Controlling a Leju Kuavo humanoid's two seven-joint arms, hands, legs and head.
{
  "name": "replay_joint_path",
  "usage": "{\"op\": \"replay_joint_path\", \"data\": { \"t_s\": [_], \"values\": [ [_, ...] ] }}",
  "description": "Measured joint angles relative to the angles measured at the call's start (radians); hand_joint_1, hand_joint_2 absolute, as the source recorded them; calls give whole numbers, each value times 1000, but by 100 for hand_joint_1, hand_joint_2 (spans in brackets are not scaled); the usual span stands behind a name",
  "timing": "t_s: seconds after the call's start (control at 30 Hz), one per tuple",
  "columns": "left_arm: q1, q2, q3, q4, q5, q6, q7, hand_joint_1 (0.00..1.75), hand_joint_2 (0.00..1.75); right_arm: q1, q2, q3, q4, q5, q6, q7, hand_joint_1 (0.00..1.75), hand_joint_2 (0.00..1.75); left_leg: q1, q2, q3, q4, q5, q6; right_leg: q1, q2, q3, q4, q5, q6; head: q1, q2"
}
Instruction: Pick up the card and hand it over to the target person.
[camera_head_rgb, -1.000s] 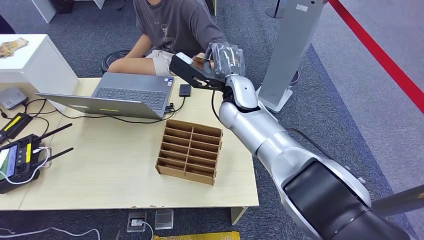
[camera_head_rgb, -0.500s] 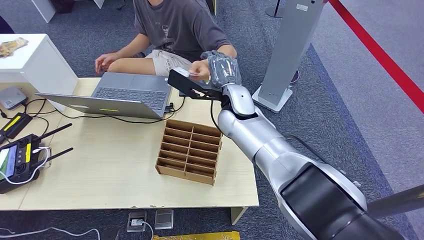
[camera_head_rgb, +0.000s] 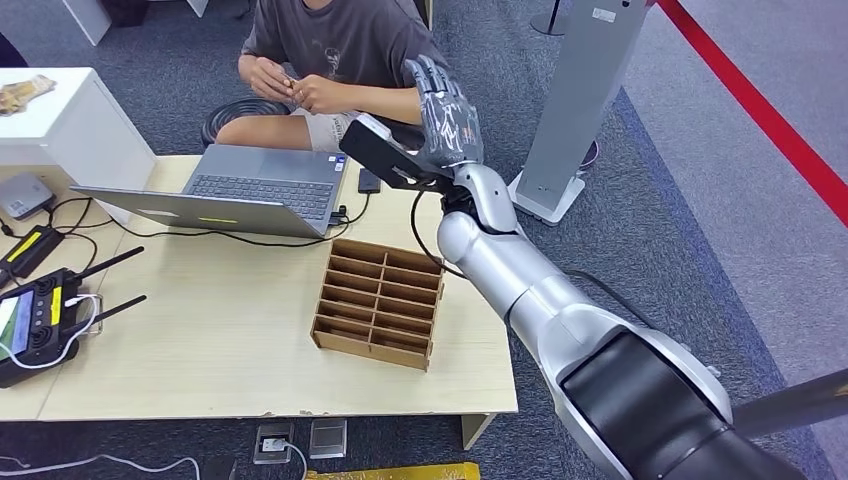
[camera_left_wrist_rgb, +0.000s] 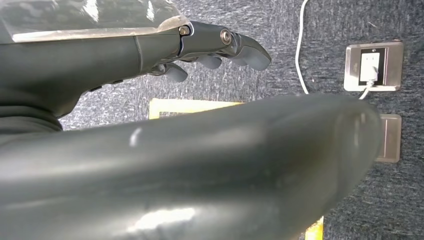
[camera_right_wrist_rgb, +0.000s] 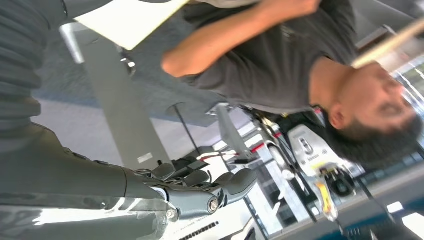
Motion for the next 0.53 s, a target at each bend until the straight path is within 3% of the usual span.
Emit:
{"op": "replay_joint_path", "data": {
  "t_s": [0.23,0.53],
  "values": [
    [0,-3,7,-1,3,-1,5,0,0,126,-61,19,-134,-155,17,-51,0,175,0,-1,1,0,0,0,0,-1,1,-1,0,0,0,0],
    [0,-4,9,-1,2,-1,4,0,0,197,-92,34,-212,-250,43,-53,0,175,0,-1,0,1,-1,0,0,-1,0,0,-1,0,0,0]
  ]
}}
